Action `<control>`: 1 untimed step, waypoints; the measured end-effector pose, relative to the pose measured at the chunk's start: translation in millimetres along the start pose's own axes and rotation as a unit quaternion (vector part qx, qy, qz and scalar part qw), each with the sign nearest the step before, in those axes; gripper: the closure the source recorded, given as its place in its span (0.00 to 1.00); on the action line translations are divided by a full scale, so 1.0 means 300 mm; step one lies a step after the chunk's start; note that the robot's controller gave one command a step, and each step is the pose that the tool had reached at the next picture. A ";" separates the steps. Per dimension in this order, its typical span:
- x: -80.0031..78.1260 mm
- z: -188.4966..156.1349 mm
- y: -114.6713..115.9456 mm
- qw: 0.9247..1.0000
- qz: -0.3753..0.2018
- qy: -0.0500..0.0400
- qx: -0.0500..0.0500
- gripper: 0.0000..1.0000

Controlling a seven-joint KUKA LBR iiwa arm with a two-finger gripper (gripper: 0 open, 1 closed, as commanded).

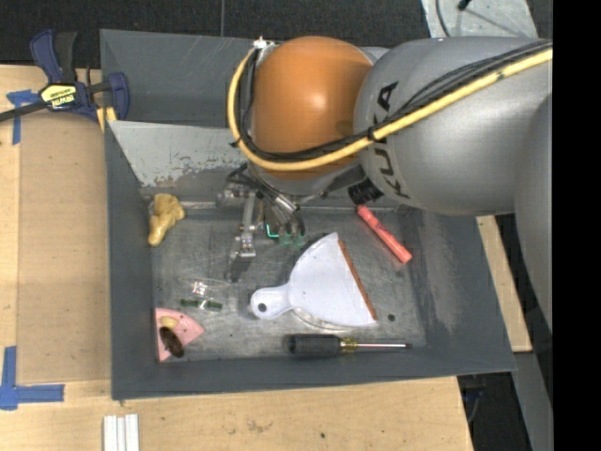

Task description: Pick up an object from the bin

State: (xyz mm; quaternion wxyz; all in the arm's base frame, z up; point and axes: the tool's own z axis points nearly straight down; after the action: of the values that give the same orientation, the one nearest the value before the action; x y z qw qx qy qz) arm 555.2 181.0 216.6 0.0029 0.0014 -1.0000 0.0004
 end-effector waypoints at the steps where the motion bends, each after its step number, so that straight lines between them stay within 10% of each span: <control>1: -0.006 -0.016 -0.002 1.000 0.001 -0.004 -0.001 0.00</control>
Offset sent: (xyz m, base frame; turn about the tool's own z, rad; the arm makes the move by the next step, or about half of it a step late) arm -0.0244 -0.0328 -0.0899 0.0135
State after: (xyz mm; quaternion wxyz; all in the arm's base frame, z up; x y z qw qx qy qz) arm 556.9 180.3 221.3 -0.0012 0.0002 -1.0000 -0.0006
